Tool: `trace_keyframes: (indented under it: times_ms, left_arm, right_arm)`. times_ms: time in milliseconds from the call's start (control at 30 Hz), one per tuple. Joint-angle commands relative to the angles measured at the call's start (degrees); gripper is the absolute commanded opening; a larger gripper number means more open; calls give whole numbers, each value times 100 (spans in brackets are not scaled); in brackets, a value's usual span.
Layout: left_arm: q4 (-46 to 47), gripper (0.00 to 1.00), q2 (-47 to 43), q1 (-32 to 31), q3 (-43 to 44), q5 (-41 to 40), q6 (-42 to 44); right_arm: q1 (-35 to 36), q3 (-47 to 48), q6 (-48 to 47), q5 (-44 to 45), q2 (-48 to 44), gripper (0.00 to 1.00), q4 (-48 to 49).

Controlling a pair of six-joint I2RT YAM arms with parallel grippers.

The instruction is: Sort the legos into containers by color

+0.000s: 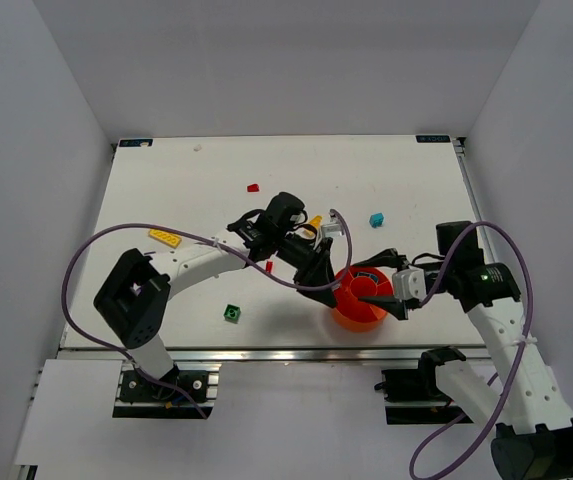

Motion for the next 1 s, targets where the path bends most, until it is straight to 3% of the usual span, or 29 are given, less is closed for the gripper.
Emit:
trace_keyframes:
  times_ms: [0, 133, 567, 767, 967]
  left_arm:
    - [-959, 18, -244, -19, 506, -1231, 773]
    - [-1083, 18, -324, -19, 393, -1800, 1022]
    - [-1988, 25, 836, 113, 1402, -500, 1690]
    - [-1585, 24, 635, 51, 1280, -709, 1506]
    - [-1822, 25, 810, 51, 1500, -482, 1620]
  right_arm:
    - [10, -51, 1140, 386, -156, 71, 794]
    - [18, -165, 1819, 660, -244, 67, 1192]
    - [-8, -552, 2330, 914, -473, 66, 1605]
    - [-25, -667, 2752, 1345, -648, 64, 1921]
    - [-34, -693, 2910, 1337, -648, 64, 2018]
